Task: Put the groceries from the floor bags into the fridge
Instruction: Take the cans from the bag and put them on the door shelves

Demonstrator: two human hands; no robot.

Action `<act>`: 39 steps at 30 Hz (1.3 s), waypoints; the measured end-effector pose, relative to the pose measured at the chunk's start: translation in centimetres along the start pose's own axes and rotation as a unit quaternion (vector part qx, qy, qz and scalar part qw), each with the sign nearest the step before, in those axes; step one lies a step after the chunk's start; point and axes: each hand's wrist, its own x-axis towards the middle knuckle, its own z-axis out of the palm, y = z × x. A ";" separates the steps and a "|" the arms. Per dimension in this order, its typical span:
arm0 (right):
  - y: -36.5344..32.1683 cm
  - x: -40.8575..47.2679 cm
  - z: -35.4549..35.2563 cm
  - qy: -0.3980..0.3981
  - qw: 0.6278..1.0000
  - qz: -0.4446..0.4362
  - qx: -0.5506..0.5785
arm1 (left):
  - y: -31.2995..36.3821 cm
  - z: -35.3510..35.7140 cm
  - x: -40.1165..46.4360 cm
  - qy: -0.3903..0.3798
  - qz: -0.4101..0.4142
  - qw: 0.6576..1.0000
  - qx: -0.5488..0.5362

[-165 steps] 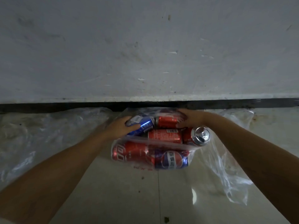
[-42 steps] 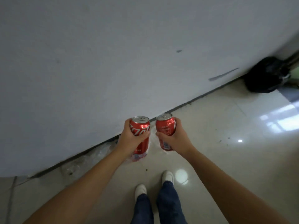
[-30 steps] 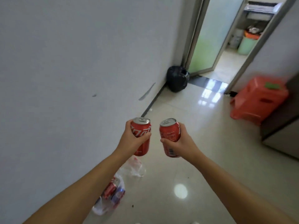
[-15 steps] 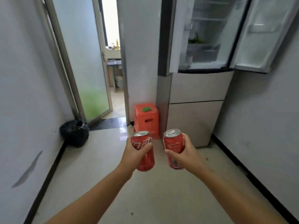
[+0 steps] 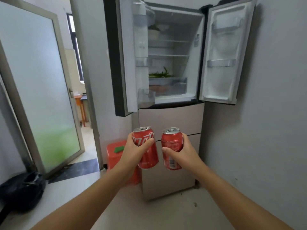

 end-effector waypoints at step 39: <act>8.9 59.0 -1.3 -0.211 0.950 -0.230 -0.003 | 1.7 6.8 45.7 0.302 0.034 0.827 0.473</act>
